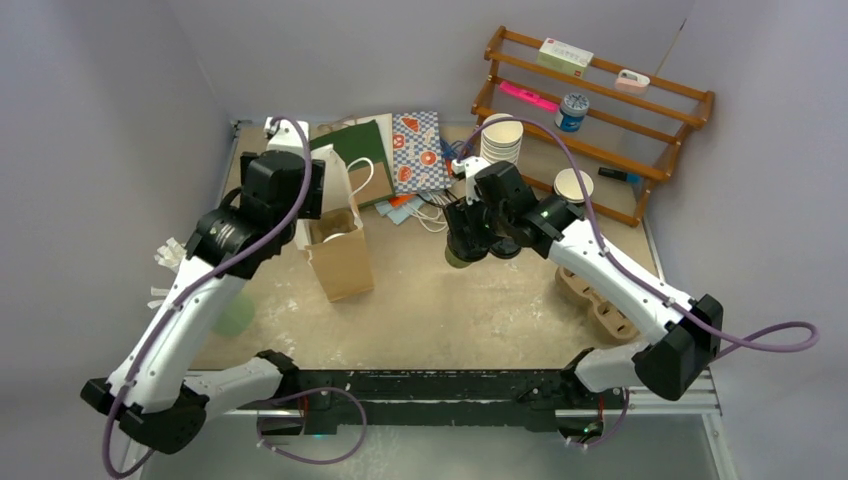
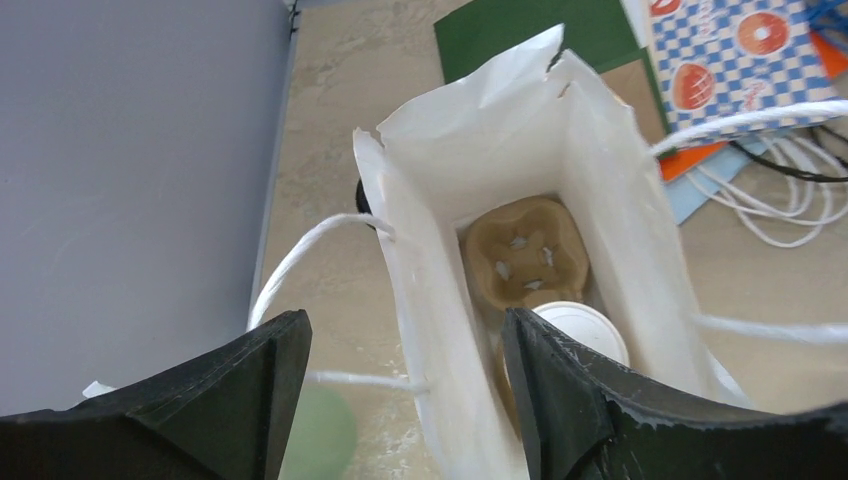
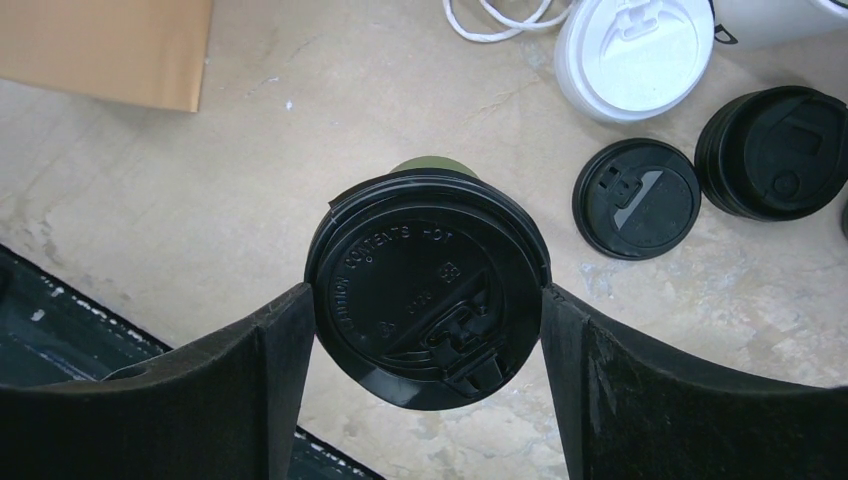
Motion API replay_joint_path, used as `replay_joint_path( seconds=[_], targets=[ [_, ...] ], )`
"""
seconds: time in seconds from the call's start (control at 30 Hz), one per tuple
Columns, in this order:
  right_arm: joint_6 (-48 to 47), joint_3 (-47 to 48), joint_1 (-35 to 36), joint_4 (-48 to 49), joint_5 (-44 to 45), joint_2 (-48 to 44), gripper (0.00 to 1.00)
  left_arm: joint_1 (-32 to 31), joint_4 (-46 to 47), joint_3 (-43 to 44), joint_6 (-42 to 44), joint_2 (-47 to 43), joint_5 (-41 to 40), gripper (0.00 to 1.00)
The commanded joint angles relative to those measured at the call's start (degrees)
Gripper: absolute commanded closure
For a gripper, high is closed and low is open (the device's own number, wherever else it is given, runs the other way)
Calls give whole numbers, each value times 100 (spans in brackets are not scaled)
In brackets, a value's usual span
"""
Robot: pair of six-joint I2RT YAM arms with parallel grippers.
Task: Pack the takeout coffee
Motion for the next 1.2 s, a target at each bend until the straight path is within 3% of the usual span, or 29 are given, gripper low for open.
replay_joint_path(
  seconds=[0.0, 0.13, 0.37, 0.67, 0.8, 0.93, 1.03, 1.17],
  targets=[
    [77, 245, 29, 24, -278, -186, 22, 808, 255, 231, 366, 406, 799, 26],
    [86, 209, 30, 10, -359, -280, 23, 1400, 547, 518, 471, 628, 1295, 25],
    [161, 107, 31, 107, -580, -362, 24, 2120, 189, 1040, 198, 1383, 2323, 21],
    [179, 97, 27, 137, -617, -429, 26, 2609, 59, 200, -74, 1499, 3047, 22],
    [195, 81, 27, 137, -610, -447, 28, 2709, 92, -7, -104, 1459, 3150, 35],
    [222, 169, 31, 57, -553, -519, 29, 2739, 319, -217, -152, 1386, 3385, 67],
    [245, 375, 28, -139, -495, -642, 30, 2739, 466, -275, -235, 1336, 3795, 100],
    [248, 691, 26, -398, -381, -912, 30, 2731, 987, -435, -493, 909, 4728, 100]
  ],
)
